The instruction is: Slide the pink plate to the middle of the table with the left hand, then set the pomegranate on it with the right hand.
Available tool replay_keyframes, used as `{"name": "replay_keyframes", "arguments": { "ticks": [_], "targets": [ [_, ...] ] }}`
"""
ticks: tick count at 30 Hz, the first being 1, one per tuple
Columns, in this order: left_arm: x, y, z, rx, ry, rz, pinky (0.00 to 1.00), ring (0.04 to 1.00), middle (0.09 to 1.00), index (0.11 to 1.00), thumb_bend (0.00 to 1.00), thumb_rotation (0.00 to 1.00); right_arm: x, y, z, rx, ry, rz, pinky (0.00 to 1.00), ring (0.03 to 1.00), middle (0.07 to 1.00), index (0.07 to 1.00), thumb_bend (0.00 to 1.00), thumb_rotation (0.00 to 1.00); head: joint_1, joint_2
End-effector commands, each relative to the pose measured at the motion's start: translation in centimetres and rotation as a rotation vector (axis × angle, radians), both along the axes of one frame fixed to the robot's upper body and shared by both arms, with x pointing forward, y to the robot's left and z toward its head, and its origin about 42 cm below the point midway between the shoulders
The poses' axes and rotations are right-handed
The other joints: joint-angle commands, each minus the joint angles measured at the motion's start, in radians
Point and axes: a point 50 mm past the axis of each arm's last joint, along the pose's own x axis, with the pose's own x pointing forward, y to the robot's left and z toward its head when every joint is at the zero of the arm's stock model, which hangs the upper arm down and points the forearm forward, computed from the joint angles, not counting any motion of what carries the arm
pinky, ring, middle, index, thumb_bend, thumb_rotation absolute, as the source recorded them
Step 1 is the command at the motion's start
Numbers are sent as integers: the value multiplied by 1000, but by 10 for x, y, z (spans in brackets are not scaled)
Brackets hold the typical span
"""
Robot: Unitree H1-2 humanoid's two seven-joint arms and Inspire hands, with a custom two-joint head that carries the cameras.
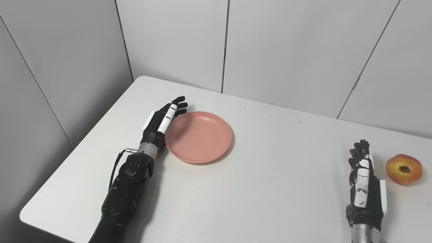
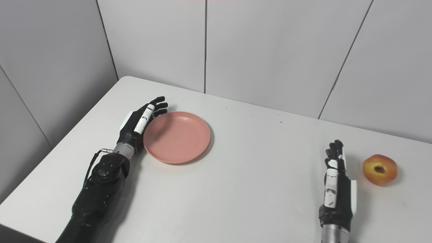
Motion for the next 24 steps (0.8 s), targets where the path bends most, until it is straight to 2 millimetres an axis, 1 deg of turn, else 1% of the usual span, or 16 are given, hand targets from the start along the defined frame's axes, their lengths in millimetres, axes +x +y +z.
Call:
{"name": "replay_keyframes", "arguments": {
  "ticks": [1,7,8,12,15,16,21,22,24],
  "targets": [
    [7,-10,18,12,-63,-35,852,854,852,830,259,918,-14,-5,-25,2,81,-10,997,967,956,961,482,1000,-1,2],
    [7,-23,17,19,-46,-61,865,857,850,830,257,923,-12,-4,-24,2,82,-7,1000,970,957,961,504,1000,-10,9],
    [7,-25,18,24,-38,-57,871,859,852,832,257,925,-12,-4,-24,-1,81,-8,1000,968,955,959,503,1000,-22,16],
    [8,-37,19,-7,-22,-47,883,864,849,821,273,893,-13,-1,-22,-12,85,-13,991,962,954,959,490,1000,-36,21],
    [6,-43,21,7,-2,-37,880,864,848,818,288,938,-14,1,-22,-12,88,-11,997,965,957,962,473,1000,-48,26],
    [6,-45,22,0,1,-36,873,862,847,817,277,944,-14,1,-22,-9,87,-11,999,964,954,960,471,1000,-57,28],
    [3,-53,23,-42,10,-39,875,870,855,823,259,938,-14,2,-21,-7,88,-11,998,960,945,952,484,1000,-72,36],
    [3,-55,22,-46,8,-44,863,865,854,823,251,974,-14,2,-21,-6,89,-11,995,963,949,956,490,1000,-72,36],
    [3,-59,22,-49,8,-60,857,865,858,829,246,993,-14,3,-20,1,85,-14,988,961,948,956,484,1000,-73,37]
  ]
}}
